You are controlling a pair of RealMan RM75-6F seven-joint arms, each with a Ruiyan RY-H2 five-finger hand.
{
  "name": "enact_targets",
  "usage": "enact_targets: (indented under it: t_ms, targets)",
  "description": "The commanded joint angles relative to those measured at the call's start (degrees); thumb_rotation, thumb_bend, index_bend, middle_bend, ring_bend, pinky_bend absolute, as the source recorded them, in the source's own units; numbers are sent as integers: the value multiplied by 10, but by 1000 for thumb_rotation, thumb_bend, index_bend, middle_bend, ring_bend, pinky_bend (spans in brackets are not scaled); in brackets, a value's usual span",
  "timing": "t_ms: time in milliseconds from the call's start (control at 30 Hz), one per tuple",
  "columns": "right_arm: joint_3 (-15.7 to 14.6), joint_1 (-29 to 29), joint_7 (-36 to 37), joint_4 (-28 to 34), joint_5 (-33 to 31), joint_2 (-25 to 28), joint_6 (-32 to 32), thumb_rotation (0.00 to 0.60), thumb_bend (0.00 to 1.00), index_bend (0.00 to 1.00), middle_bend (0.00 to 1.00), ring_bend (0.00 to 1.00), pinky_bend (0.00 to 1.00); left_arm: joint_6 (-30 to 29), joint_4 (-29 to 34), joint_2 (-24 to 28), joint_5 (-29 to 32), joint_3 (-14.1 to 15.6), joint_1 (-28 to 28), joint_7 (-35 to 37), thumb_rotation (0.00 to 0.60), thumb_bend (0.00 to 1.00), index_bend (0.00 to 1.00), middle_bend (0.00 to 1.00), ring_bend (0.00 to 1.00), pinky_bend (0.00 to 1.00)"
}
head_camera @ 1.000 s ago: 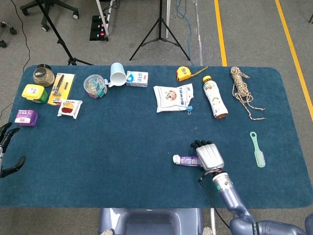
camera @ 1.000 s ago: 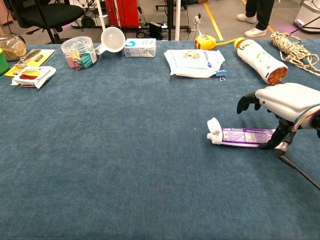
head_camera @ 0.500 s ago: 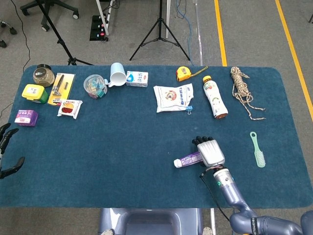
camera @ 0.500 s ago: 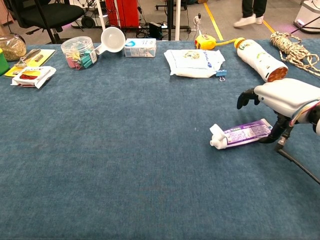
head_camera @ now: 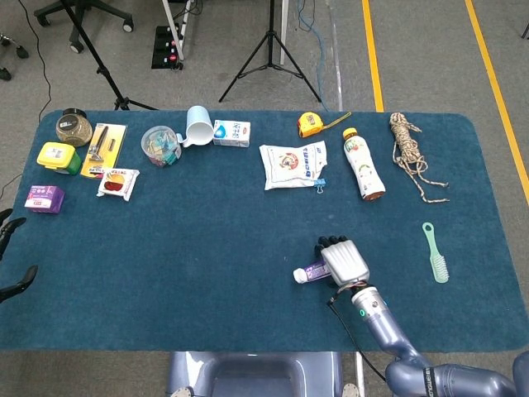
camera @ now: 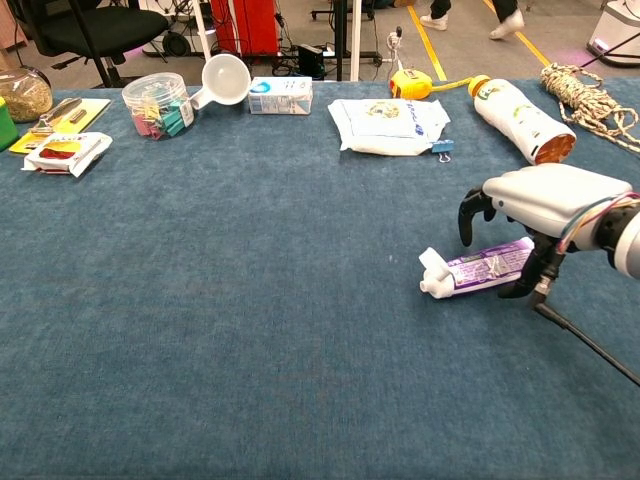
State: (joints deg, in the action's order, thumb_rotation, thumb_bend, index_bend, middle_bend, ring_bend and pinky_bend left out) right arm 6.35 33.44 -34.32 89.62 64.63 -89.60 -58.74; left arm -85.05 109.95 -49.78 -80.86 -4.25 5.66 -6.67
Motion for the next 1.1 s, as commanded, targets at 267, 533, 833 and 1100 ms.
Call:
enact_targets:
  t_ms: [267,533,833,1100]
  targets:
    - [6,21,-35,14,-41,-1,11,600,149,410,253,280,301,1,-8,-2,0,1,-2,9,583,296,127,87,101,77]
    - [2,36,-65,24,-73,5,15,600,258,393,253,274,301,2,-12,-6,-2,1,-1,10,584,295,127,87,101,77]
    - [-5,48,-81,23,-98,8,15,600,326,390,253,274,301,3,-12,-8,-1,0,-1,8,581,296,127,87,101,77]
    - [-14,51,-75,15,-103,13,15,600,330,386,253,274,301,4,-8,-9,-1,-1,1,2,583,295,127,87,101,77]
